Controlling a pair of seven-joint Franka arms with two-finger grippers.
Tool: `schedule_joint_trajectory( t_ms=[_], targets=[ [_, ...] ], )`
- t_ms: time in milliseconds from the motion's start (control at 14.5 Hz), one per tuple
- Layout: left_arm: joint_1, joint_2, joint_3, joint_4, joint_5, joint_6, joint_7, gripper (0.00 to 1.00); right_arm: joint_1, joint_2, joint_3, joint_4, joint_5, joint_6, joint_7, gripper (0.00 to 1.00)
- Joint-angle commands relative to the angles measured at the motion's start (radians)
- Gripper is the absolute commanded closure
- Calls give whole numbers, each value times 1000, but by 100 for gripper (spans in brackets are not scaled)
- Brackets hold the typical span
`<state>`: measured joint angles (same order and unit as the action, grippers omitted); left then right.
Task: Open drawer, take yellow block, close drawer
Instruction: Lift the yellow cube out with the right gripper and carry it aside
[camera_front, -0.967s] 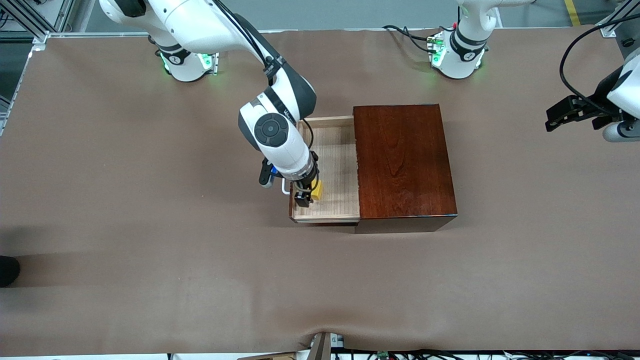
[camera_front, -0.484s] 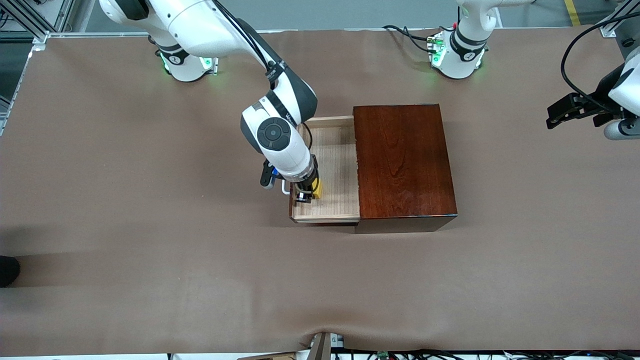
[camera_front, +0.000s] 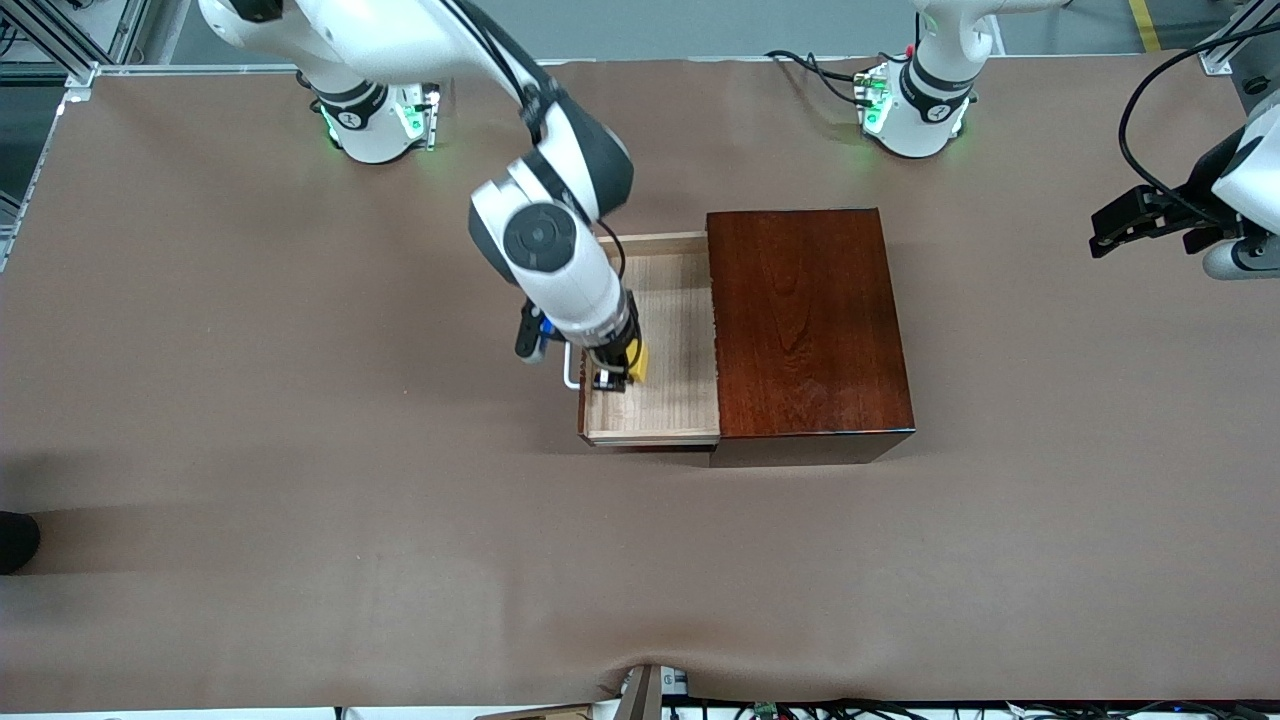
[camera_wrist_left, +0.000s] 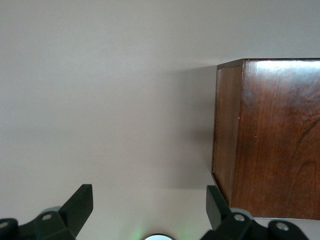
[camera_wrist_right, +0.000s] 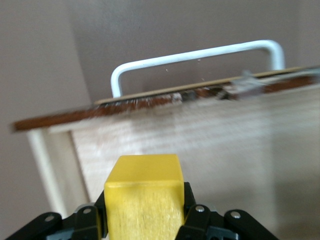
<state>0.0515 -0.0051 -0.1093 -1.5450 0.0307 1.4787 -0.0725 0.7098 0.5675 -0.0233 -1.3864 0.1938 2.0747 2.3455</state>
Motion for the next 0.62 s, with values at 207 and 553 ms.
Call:
schedule_joint_trajectory(
  t_ms=[207,553],
  targets=[
    [11,-6,-6,5,-20,-14,0,0,-96,-152,-10,-17,3,-235,-483,70],
    [11,-1,-6,6,-20,-9,0,0,-334,-253,-12,-129,1,-340,-1102,89]
  ],
)
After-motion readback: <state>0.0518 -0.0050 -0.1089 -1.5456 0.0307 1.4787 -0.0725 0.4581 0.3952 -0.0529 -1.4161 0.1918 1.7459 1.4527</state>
